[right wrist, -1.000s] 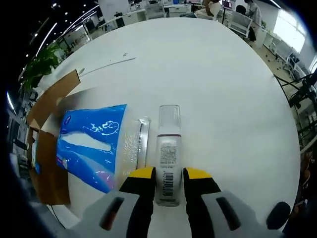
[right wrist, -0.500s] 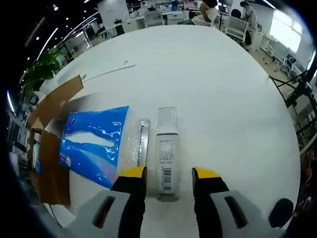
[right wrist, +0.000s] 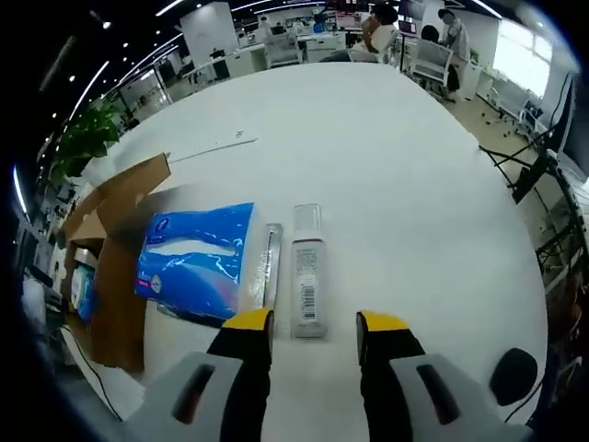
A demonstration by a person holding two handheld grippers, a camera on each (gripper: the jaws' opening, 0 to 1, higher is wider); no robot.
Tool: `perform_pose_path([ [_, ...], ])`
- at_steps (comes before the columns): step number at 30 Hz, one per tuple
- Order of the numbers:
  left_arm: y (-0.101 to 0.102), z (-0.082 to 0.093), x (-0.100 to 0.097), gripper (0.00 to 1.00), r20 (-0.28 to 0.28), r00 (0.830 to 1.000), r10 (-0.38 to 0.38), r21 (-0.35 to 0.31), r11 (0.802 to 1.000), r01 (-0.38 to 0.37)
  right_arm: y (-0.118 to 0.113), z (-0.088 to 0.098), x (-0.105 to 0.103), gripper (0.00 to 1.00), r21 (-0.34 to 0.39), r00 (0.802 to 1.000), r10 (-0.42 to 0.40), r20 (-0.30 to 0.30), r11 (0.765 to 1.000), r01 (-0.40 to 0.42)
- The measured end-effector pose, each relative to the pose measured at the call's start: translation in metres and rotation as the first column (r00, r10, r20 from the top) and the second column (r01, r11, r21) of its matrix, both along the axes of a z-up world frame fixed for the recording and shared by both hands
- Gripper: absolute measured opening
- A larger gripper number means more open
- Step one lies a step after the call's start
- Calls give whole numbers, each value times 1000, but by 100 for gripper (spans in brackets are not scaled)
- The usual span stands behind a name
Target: Operate the shoe box by opening the lid, removing the specified soft item, and placing it in the target area until the item is outside and the box remains undamaged.
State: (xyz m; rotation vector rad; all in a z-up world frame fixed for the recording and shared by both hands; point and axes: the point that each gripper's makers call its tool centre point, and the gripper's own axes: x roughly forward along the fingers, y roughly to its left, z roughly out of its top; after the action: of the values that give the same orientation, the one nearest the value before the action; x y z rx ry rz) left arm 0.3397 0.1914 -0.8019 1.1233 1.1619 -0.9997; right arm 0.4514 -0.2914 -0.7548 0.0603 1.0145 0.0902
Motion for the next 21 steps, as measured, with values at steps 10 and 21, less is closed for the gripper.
perform_pose_path([
  [10, 0, -1, -1, 2, 3, 1000, -12, -6, 1000, 12, 11, 55, -23, 29, 16, 990, 11, 139, 1000, -14],
  [21, 1, -1, -2, 2, 16, 1000, -16, -9, 1000, 16, 34, 94, -59, 28, -56, 965, 91, 247, 995, -79],
])
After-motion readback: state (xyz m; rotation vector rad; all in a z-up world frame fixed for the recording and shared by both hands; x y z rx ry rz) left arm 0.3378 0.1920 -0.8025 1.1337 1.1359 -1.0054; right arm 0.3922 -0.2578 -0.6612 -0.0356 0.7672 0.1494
